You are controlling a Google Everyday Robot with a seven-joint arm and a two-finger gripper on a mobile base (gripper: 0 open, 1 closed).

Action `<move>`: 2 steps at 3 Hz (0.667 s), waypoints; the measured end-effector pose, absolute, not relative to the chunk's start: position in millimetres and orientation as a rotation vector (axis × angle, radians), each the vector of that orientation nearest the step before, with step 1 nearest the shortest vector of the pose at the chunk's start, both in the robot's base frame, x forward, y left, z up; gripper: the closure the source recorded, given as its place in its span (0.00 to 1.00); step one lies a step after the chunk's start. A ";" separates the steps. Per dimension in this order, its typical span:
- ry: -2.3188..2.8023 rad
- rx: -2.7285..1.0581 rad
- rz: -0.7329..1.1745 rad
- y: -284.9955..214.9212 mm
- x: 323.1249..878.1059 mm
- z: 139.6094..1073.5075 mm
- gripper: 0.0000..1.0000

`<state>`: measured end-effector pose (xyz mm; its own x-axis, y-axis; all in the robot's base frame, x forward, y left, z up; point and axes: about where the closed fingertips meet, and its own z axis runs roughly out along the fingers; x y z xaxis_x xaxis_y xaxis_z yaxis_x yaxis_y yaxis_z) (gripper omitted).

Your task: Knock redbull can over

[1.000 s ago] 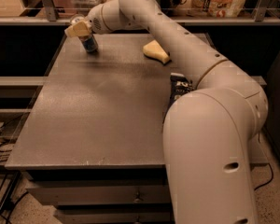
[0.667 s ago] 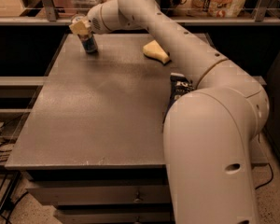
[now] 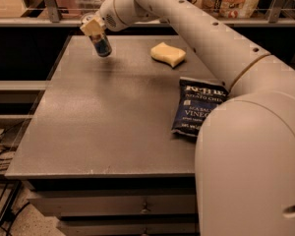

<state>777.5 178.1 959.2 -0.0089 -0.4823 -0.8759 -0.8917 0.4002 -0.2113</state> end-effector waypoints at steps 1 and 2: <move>1.626 -1.361 0.350 153.2 753.1 971.2 1.00; 1.599 -1.520 0.166 136.1 732.6 978.5 1.00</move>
Offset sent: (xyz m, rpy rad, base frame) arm -0.0670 -0.0704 0.0356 -0.5574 -0.2719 0.0933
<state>732.6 136.1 978.5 0.1560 -0.7337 -0.6613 -0.8541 0.2361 -0.4634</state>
